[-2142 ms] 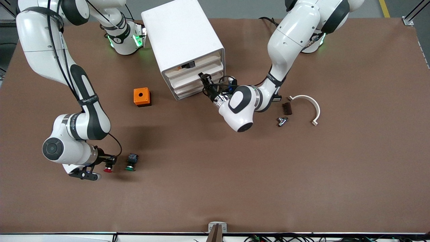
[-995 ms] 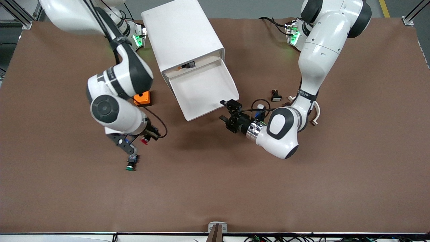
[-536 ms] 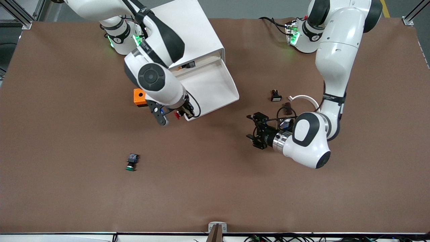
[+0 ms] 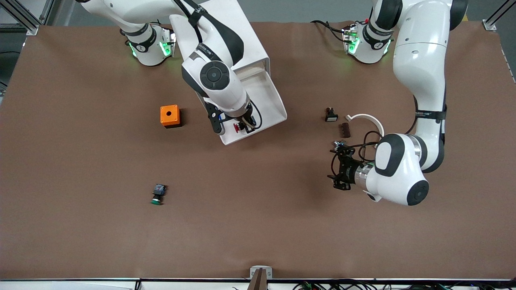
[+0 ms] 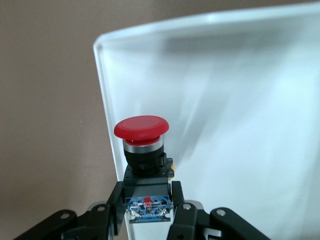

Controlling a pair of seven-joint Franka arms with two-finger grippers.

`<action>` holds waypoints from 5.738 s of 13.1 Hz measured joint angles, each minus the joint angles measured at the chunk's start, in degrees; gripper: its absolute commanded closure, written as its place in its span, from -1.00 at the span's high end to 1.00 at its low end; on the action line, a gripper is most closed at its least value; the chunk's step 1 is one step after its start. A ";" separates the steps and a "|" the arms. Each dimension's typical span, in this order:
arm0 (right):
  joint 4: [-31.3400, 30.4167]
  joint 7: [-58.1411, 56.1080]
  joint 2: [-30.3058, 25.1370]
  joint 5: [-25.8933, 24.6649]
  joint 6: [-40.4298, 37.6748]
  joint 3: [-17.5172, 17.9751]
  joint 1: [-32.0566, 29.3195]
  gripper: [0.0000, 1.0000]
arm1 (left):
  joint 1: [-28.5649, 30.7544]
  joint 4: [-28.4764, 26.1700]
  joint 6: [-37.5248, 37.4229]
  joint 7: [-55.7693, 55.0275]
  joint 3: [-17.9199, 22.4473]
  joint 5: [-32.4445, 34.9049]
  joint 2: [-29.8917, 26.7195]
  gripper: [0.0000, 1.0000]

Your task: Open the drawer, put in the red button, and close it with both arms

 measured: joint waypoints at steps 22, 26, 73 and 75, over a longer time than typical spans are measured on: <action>9.37 -53.03 -8.54 -2.91 -17.18 -2.87 -24.31 1.00 | -5.87 -5.19 8.82 49.21 -8.58 22.24 -9.51 0.99; 9.36 -71.55 -14.35 4.22 -24.28 -13.82 -23.63 1.00 | -7.93 -10.24 14.96 48.82 -13.33 22.24 -9.40 0.99; 1.50 -112.95 -30.95 1.14 -28.00 -29.26 -21.69 1.00 | 10.17 -8.83 1.62 59.51 -19.54 41.56 -30.71 1.00; 1.50 -113.02 -30.95 1.14 -28.00 -29.23 -21.69 1.00 | 11.46 -8.82 0.88 63.20 -19.62 41.24 -32.14 0.99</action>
